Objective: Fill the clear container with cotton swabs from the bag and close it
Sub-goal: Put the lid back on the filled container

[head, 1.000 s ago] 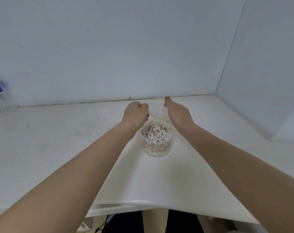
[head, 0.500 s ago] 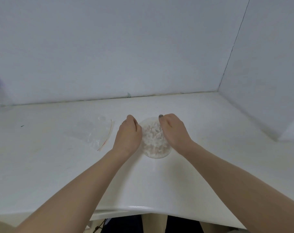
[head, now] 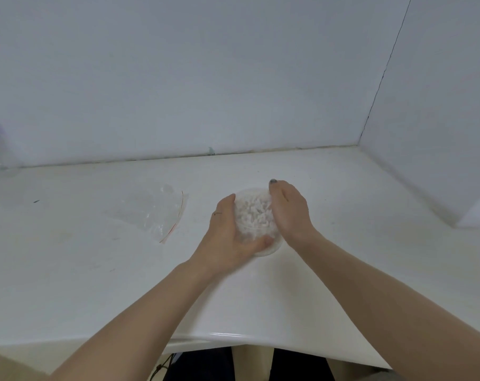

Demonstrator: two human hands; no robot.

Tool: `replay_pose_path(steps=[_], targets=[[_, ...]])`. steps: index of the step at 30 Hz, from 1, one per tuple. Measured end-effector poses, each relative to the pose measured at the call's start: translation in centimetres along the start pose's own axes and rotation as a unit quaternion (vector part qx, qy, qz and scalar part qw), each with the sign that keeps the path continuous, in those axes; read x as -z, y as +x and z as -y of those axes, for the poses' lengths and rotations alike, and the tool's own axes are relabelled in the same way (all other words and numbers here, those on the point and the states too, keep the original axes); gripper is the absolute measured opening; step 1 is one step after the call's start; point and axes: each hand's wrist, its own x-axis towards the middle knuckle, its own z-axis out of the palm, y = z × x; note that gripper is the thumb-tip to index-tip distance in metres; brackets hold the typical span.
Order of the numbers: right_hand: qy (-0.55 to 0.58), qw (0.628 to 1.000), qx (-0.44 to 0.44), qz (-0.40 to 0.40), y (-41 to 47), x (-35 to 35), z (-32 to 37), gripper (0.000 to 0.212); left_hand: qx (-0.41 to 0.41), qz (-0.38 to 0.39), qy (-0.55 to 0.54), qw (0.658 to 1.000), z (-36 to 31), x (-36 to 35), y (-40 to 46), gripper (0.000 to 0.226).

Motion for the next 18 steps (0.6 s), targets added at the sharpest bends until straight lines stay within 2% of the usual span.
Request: replay_pose_path(steps=[2, 7, 8, 11, 15, 18], targets=[[-0.002, 1.000, -0.015, 0.008, 0.3, 0.1, 0.0, 0.040, 0.008, -0.008, -0.022, 1.000, 0.6, -0.3, 0.2, 0.106], [-0.002, 0.998, -0.058, 0.028, 1.2, 0.0, 0.2, 0.044, 0.007, 0.006, -0.057, 0.998, 1.4, -0.2, 0.3, 0.130], [0.003, 0.998, -0.062, 0.022, 1.2, -0.1, 0.0, 0.046, 0.011, 0.003, -0.073, 0.997, 1.2, -0.3, 0.2, 0.125], [0.003, 0.998, -0.058, 0.006, 0.8, -0.3, -0.4, 0.045, 0.017, -0.024, -0.096, 0.995, 0.4, -0.7, 0.2, 0.078], [0.028, 0.997, -0.068, -0.002, 1.0, -0.3, -0.7, 0.039, 0.007, -0.033, -0.108, 0.994, 0.6, -1.2, 0.6, 0.100], [0.017, 0.999, -0.046, -0.010, 0.8, -0.7, -1.2, 0.032, 0.009, -0.036, -0.128, 0.991, 0.8, -1.2, 0.2, 0.078]])
